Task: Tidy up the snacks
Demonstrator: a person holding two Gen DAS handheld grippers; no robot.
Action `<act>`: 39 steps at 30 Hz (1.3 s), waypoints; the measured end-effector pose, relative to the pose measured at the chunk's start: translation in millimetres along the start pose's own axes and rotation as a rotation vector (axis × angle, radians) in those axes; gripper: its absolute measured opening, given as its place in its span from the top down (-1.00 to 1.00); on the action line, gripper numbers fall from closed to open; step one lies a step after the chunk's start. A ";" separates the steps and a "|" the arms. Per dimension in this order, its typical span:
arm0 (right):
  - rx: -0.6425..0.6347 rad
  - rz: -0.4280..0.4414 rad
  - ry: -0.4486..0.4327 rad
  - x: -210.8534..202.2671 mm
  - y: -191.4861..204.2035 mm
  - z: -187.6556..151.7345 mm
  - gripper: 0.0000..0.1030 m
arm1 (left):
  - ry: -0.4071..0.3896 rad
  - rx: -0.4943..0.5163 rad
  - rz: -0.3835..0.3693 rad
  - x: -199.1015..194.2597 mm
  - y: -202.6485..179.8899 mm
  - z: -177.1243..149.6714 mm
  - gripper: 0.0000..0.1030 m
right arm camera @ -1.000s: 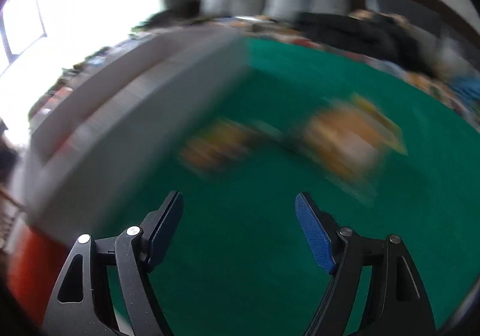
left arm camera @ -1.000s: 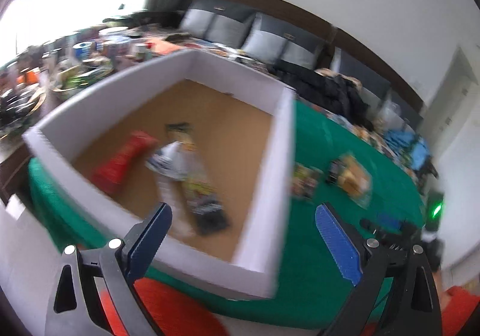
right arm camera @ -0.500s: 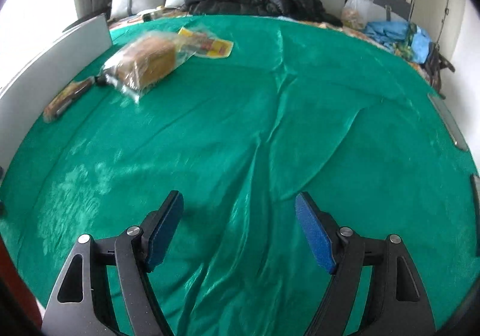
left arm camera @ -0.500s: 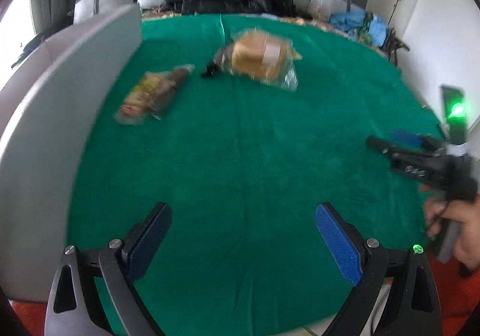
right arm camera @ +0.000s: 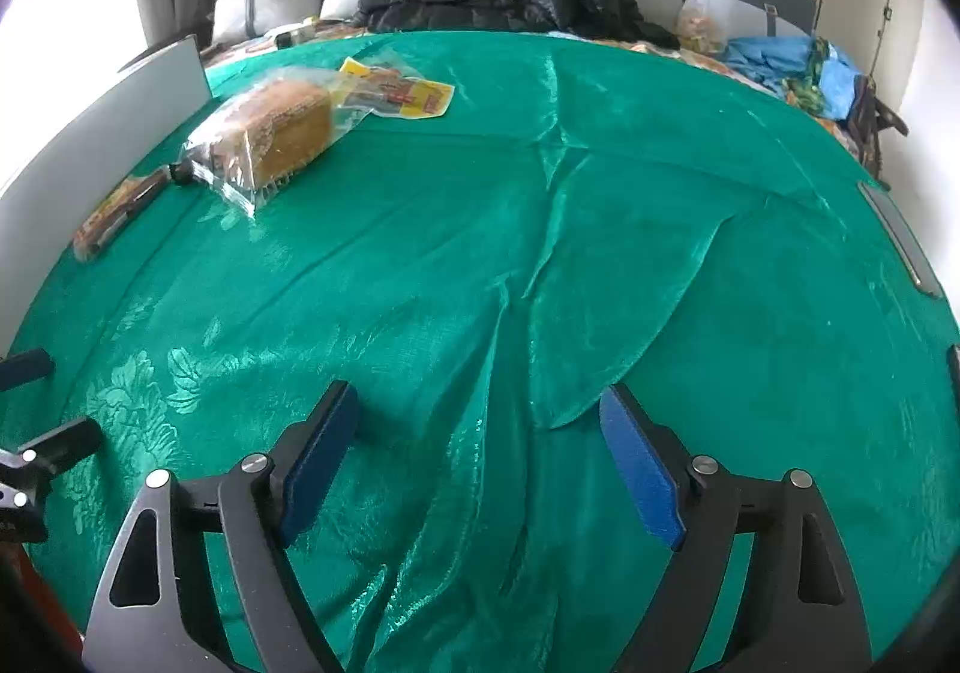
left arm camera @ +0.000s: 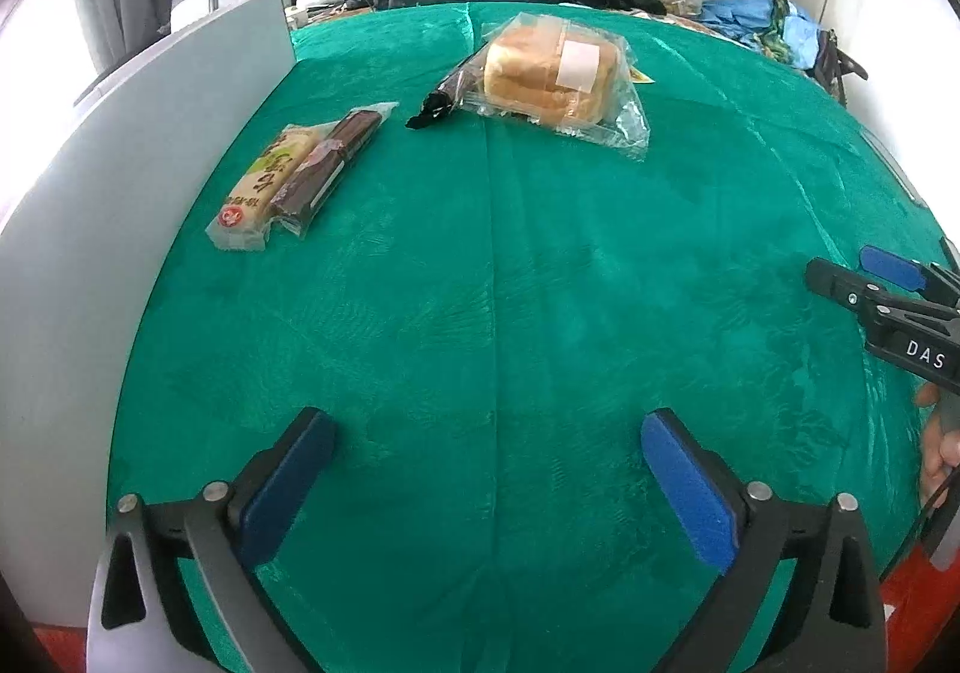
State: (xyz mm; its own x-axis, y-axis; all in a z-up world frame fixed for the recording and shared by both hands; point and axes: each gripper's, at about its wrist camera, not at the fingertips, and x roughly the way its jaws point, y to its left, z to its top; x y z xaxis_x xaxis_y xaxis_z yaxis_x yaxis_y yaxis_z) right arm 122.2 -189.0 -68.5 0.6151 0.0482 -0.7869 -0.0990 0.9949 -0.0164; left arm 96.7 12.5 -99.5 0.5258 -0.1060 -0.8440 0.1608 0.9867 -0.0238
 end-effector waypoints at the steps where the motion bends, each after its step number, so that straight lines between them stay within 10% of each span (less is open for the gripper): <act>1: 0.000 0.000 0.000 0.1 0.0 0.0 -0.66 | -0.002 0.000 0.001 -0.2 -0.2 -0.4 -0.99; 39: -0.001 0.000 0.001 -0.5 -1.1 0.8 -0.68 | -0.010 0.015 0.023 -13.0 15.4 6.2 -0.99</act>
State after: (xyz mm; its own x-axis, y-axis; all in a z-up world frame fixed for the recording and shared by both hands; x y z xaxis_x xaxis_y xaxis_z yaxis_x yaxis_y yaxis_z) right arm 122.6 -190.1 -67.7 0.6142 0.0482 -0.7877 -0.0999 0.9949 -0.0170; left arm 97.5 28.3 -85.6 0.5382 -0.0843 -0.8386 0.1609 0.9870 0.0041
